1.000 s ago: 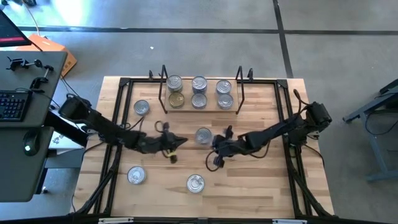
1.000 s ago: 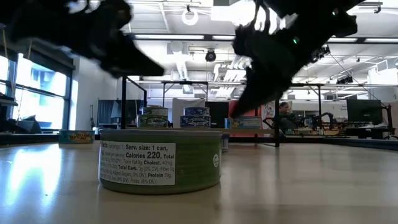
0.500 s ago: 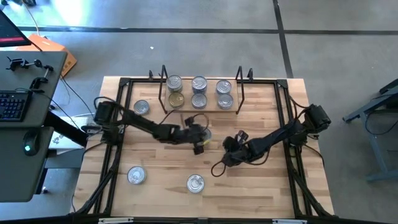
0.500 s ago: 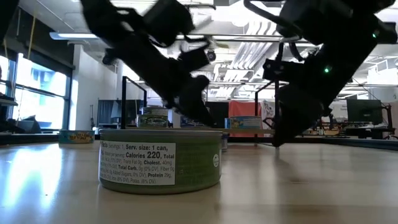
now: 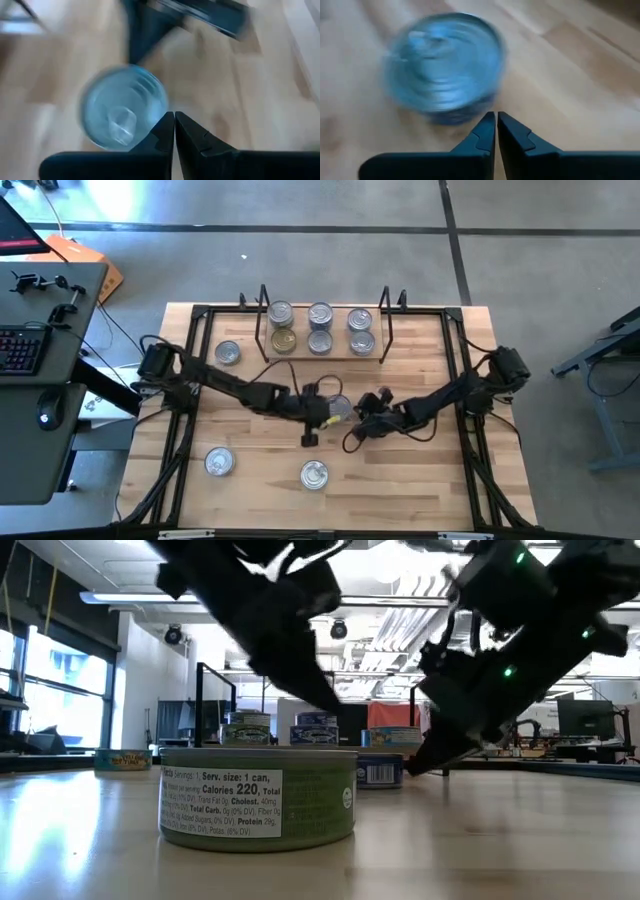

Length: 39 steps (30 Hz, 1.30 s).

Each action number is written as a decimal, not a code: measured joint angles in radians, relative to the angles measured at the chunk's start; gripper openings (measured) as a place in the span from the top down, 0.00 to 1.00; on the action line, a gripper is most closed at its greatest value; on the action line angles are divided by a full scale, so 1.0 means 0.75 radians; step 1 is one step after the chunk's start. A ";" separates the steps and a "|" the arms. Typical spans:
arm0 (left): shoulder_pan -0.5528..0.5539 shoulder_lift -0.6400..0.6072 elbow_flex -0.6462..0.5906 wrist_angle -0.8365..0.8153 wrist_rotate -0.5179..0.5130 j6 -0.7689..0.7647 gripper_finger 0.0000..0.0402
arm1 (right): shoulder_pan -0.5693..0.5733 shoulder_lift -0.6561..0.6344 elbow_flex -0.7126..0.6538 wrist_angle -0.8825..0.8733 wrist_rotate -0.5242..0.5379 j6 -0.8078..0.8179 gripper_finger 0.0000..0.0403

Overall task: Stack canned seafood by type on shelf
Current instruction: Stack the blue tuna can on top of the blue tuna can on the shelf

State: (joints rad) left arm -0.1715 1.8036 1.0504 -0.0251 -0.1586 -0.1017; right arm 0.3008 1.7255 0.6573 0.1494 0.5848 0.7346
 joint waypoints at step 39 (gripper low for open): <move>-0.153 -0.055 -0.253 0.449 -0.232 0.194 0.85 | 0.147 0.088 0.014 0.197 -0.287 -0.328 0.97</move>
State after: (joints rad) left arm -0.2859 1.7622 0.8608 0.3113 -0.3325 0.0438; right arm 0.4113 1.7916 0.6682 0.2974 0.3698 0.4885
